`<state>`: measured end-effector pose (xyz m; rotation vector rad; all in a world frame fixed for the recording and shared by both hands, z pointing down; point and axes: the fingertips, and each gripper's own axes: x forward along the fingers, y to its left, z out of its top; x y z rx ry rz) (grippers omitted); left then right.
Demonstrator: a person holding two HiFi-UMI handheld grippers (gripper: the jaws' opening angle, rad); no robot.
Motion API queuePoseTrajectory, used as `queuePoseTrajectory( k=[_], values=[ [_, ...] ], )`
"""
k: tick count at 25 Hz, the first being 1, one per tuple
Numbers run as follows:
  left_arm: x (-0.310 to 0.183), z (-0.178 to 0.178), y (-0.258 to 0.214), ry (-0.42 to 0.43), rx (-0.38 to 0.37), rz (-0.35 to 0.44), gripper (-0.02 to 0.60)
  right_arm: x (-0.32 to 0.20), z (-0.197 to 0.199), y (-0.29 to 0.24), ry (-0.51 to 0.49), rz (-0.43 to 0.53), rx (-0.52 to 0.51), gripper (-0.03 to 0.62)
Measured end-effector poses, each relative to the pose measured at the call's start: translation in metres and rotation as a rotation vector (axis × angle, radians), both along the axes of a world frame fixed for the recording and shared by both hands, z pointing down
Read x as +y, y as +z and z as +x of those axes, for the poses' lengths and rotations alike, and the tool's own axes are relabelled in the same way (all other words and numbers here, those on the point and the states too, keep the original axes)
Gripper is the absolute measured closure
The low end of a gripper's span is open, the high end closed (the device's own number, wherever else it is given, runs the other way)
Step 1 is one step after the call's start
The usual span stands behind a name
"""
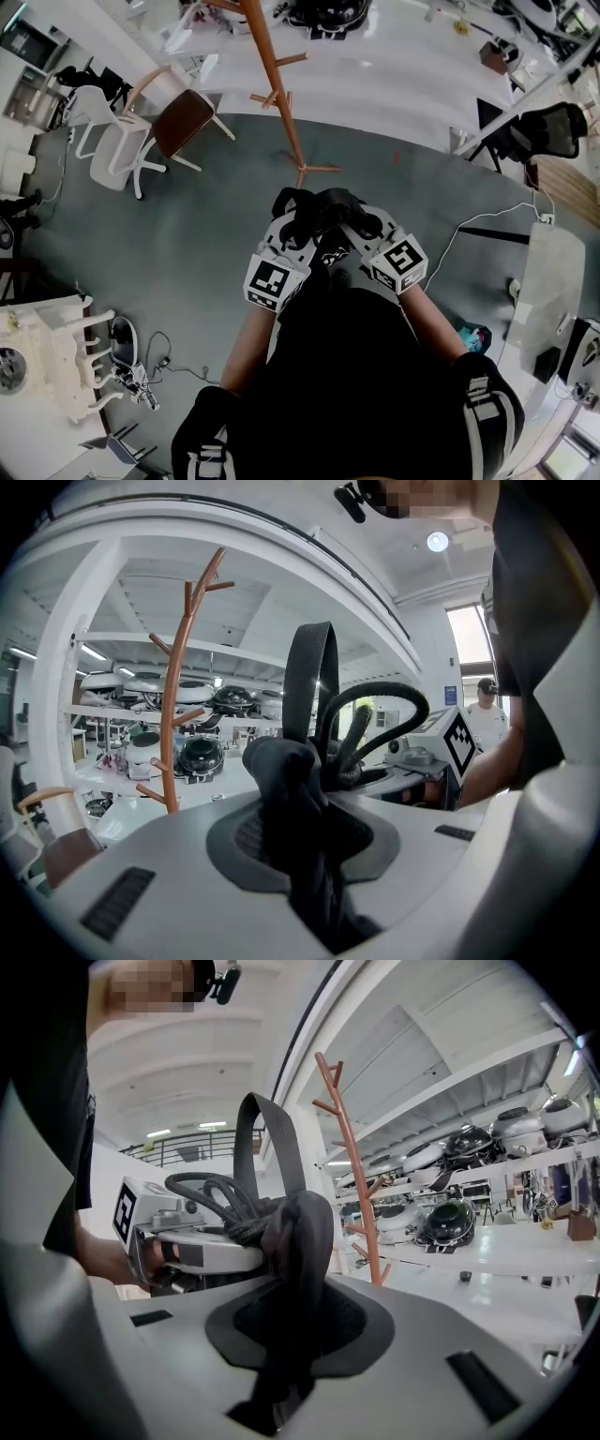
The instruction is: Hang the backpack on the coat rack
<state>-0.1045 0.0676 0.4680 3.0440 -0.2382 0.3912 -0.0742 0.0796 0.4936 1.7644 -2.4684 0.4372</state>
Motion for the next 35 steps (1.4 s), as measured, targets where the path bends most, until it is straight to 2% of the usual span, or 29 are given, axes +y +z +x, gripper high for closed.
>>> queuePoseTrajectory(
  k=[12, 18, 27, 35],
  values=[
    [-0.078, 0.017, 0.001, 0.05, 0.0, -0.027, 0.491, -0.079, 0.018, 0.001, 0.055, 0.001, -0.004, 0.514],
    [-0.112, 0.027, 0.008, 0.103, 0.001, -0.05, 0.491, -0.113, 0.028, 0.007, 0.105, -0.006, 0.02, 0.514],
    [-0.145, 0.041, 0.007, 0.186, 0.021, -0.061, 0.491, -0.145, 0.043, 0.005, 0.202, 0.021, 0.05, 0.514],
    [-0.16, 0.055, 0.006, 0.23, 0.017, -0.035, 0.491, -0.16, 0.059, 0.006, 0.251, 0.035, 0.024, 0.514]
  ],
)
